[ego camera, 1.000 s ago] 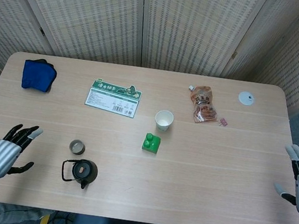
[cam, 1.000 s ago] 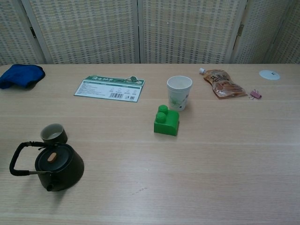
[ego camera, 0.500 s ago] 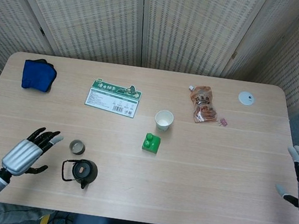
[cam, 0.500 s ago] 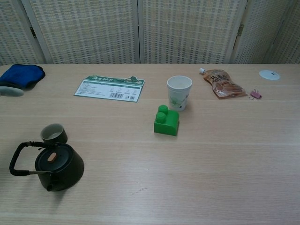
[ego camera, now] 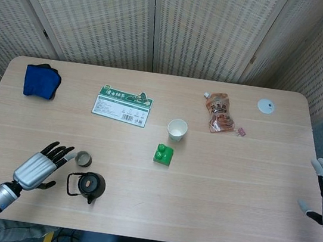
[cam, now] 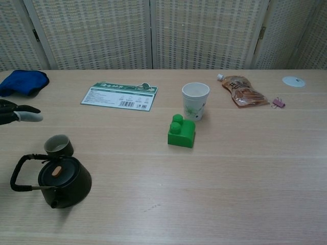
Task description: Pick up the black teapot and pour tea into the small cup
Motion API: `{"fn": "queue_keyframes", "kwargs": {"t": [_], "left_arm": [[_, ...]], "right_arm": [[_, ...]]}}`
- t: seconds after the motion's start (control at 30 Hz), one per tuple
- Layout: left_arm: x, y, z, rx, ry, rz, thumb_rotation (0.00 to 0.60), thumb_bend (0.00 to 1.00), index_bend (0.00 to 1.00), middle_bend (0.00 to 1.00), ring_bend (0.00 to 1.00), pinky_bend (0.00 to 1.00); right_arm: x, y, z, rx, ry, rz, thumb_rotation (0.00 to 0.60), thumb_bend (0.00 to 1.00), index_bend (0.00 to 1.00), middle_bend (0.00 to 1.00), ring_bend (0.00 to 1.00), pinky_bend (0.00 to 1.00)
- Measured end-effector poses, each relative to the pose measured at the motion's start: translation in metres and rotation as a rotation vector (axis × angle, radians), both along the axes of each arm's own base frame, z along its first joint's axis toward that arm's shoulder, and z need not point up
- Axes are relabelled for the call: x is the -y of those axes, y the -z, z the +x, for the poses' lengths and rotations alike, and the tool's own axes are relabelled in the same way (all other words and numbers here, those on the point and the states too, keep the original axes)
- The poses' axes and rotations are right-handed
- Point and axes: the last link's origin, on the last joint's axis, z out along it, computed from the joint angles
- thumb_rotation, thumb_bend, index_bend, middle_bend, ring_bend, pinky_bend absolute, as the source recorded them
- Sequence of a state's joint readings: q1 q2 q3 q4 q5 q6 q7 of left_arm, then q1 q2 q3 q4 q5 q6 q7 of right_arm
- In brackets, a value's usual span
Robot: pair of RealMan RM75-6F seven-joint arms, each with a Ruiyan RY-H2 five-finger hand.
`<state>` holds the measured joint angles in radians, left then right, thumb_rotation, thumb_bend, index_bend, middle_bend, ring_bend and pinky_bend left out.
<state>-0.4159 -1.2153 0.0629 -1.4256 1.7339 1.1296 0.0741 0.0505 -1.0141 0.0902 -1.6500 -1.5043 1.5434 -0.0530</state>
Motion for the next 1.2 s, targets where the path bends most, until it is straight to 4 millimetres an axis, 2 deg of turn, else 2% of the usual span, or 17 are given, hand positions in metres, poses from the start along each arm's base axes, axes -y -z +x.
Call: {"fn": "queue_keyframes", "kwargs": {"t": [0.4,1.2], "left_arm": [[-0.007,0.018,0.009,-0.046,0.019,-0.054,0.6,0.25,0.0,0.0,0.08,0.0],[-0.005,0.039,0.045,0.036,0.007,-0.141,0.6,0.25,0.0,0.0,0.08,0.0]], "right_arm": [[0.0,0.001,-0.001,0.0,0.004,0.006,0.6,0.08,0.1,0.09,0.08,0.2],[-0.006,-0.004,-0.008,0.007,0.015,-0.011,0.6,0.08,0.1,0.09,0.08,0.2]]}}
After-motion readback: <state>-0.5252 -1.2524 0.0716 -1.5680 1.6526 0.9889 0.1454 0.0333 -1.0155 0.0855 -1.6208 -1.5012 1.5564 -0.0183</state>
